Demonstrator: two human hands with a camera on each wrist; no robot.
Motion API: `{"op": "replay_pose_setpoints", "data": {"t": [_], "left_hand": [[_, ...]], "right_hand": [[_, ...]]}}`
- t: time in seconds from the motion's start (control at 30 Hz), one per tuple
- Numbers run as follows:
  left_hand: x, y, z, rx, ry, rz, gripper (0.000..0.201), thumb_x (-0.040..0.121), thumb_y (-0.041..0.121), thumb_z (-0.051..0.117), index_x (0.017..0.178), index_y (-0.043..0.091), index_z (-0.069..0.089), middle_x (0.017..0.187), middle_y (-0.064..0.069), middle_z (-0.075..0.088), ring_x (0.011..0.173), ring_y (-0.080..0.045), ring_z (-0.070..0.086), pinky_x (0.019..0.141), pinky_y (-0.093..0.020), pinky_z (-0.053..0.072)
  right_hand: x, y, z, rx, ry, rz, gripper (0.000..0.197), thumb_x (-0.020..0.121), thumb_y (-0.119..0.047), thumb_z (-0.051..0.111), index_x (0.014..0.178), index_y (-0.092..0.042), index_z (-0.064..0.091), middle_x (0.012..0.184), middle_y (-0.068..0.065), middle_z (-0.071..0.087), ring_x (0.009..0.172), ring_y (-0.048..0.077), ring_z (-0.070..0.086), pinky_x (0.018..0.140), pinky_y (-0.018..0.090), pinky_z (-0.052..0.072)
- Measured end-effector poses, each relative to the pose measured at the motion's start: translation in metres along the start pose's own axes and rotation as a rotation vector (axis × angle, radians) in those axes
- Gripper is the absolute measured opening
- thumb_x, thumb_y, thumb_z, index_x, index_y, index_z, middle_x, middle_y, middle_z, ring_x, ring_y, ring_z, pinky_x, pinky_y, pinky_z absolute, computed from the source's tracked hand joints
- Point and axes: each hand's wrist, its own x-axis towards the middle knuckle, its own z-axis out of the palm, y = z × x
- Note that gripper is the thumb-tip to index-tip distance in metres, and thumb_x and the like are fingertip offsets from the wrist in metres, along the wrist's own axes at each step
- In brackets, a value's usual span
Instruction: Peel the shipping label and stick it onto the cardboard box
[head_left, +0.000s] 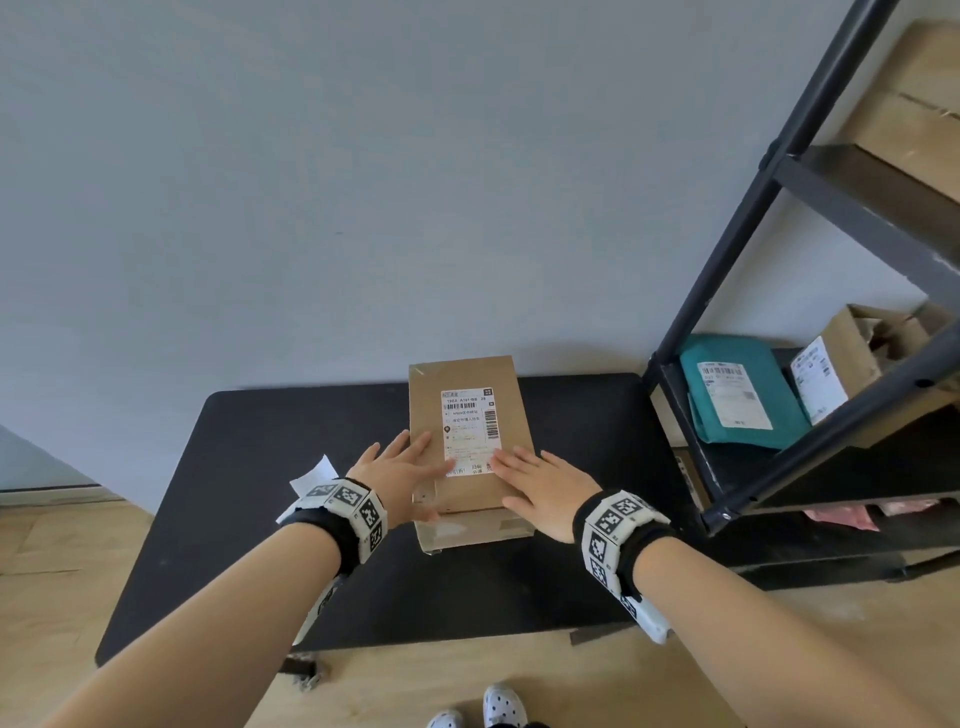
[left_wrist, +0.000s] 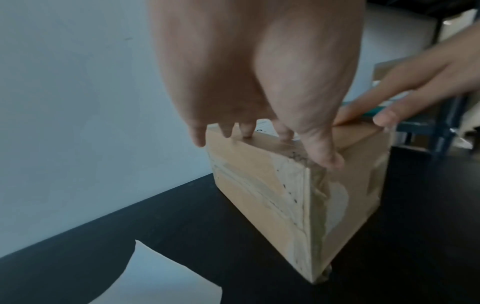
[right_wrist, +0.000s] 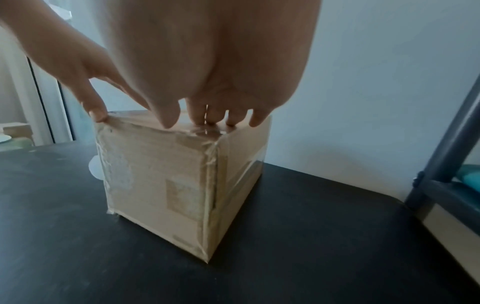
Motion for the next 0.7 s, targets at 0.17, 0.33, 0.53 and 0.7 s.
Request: {"op": "replay_pose_setpoints", "data": {"t": [0.17, 0.33, 0.53, 0.7], "left_hand": [[-0.014, 0.008, 0.007, 0.173, 0.124, 0.143, 0.059, 0.099, 0.041, 0.038, 0.151, 0.033, 0.012, 0.163, 0.001, 0.003, 0.15, -0.016, 0.005, 0.123, -0.041, 0.011], [-0.015, 0.012, 0.021, 0.125, 0.122, 0.11, 0.061, 0.1, 0.04, 0.032, 0.153, 0.026, 0.005, 0.163, 0.009, 0.002, 0.15, -0.012, 0.003, 0.123, -0.04, 0.008], [-0.018, -0.002, 0.006, -0.013, 0.127, -0.119, 0.067, 0.097, 0.053, 0.028, 0.153, 0.025, 0.004, 0.163, 0.003, 0.001, 0.15, -0.02, 0.008, 0.122, -0.043, 0.013], [-0.015, -0.005, -0.026, -0.053, 0.212, -0.178, 0.053, 0.097, 0.043, 0.036, 0.145, 0.023, 0.032, 0.148, -0.002, 0.043, 0.136, -0.022, 0.042, 0.109, -0.039, 0.037]], "right_hand": [[-0.013, -0.002, -0.006, 0.054, 0.073, 0.072, 0.06, 0.1, -0.041, 0.028, 0.152, -0.018, 0.007, 0.162, -0.004, 0.004, 0.149, 0.012, 0.006, 0.121, 0.034, 0.009], [-0.011, -0.017, -0.002, 0.0, 0.023, 0.024, 0.059, 0.1, -0.044, 0.026, 0.151, -0.021, 0.008, 0.162, -0.007, 0.004, 0.149, 0.012, 0.002, 0.122, 0.037, 0.007], [-0.018, -0.002, -0.011, 0.131, 0.131, 0.154, 0.056, 0.1, -0.041, 0.031, 0.15, -0.019, 0.02, 0.161, -0.002, 0.016, 0.148, 0.015, 0.017, 0.119, 0.037, 0.019], [-0.012, -0.009, -0.035, 0.213, 0.147, 0.237, 0.044, 0.098, -0.035, 0.034, 0.139, -0.019, 0.042, 0.149, 0.002, 0.041, 0.131, 0.023, 0.047, 0.107, 0.043, 0.041]]}}
